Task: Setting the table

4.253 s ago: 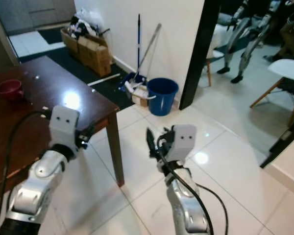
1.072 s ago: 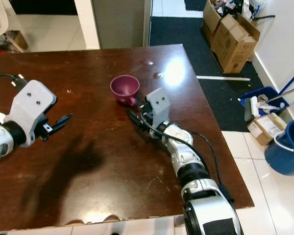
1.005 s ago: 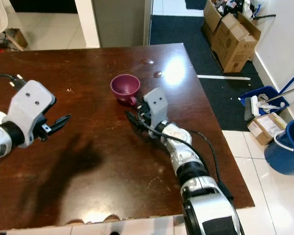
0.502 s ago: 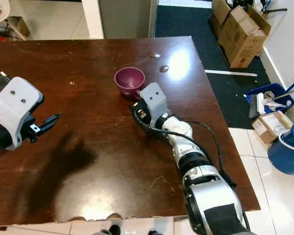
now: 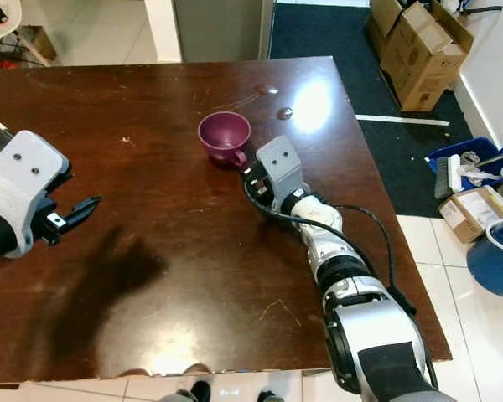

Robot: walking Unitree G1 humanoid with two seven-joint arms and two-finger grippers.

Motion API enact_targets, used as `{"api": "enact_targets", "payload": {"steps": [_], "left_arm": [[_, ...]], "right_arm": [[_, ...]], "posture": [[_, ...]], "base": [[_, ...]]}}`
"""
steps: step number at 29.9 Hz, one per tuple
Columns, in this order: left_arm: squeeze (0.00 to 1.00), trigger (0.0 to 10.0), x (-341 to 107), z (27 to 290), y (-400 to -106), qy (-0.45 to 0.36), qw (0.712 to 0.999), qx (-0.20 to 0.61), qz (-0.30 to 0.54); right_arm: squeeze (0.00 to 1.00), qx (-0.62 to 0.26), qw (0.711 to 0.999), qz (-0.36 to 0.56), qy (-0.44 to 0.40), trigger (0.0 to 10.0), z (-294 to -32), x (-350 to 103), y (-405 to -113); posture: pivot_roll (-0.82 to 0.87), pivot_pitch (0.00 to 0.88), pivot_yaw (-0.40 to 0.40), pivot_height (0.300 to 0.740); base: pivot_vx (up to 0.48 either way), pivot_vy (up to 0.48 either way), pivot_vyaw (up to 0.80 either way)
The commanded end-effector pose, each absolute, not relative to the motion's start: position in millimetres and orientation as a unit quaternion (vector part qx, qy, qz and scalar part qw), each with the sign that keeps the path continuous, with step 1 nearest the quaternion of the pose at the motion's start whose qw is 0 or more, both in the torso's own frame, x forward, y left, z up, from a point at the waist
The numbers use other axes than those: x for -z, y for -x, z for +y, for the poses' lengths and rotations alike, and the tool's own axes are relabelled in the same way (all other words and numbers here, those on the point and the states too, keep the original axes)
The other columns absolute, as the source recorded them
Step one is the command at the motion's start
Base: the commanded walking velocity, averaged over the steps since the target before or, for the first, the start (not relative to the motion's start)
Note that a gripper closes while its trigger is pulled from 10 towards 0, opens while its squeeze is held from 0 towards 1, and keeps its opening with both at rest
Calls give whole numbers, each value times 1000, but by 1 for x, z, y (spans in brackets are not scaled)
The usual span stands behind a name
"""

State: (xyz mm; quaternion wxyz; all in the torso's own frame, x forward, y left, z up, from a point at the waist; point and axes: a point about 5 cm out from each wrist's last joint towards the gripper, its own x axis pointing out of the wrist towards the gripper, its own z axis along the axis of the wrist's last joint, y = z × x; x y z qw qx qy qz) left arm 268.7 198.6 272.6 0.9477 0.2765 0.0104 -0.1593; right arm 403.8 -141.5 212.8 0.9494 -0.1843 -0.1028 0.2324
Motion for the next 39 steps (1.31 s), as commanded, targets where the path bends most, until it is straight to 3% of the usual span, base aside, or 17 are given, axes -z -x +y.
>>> {"api": "enact_targets", "payload": {"steps": [1,10,11,13,14,15,16,39], "left_arm": [[0,10000,-273,201,-266,-279,947,158,15],[0,10000,-275,204,-260,-282,946,157,18],[0,10000,-275,204,-260,-282,946,156,19],[0,10000,-275,205,-259,-282,946,156,19],[0,10000,-275,205,-259,-282,946,156,20],[0,10000,-275,204,-259,-282,946,155,20],[0,10000,-275,204,-259,-282,947,155,20],[0,10000,-272,199,-265,-270,950,158,15]], "right_arm": [[0,-241,947,-98,187,10000,-138,-210,-403],[0,-244,945,-101,195,10000,-133,-216,-406],[0,-242,945,-102,197,8471,-133,-217,-406],[0,-240,945,-102,199,8471,-133,-217,-406],[0,-237,945,-103,200,4039,-134,-218,-406],[0,-234,945,-103,203,3765,-135,-218,-407],[0,-232,946,-102,203,0,-136,-218,-407],[0,-208,953,-111,192,0,-151,-226,-408]], "posture": [[343,249,157,740],[364,256,159,740],[369,257,162,740],[369,256,162,740],[368,257,164,740],[369,257,164,740],[367,255,165,740],[327,227,158,740]], "base": [[0,0,0],[0,0,0],[0,0,0],[0,0,0],[0,0,0],[0,0,0],[0,0,0],[0,0,0]]}}
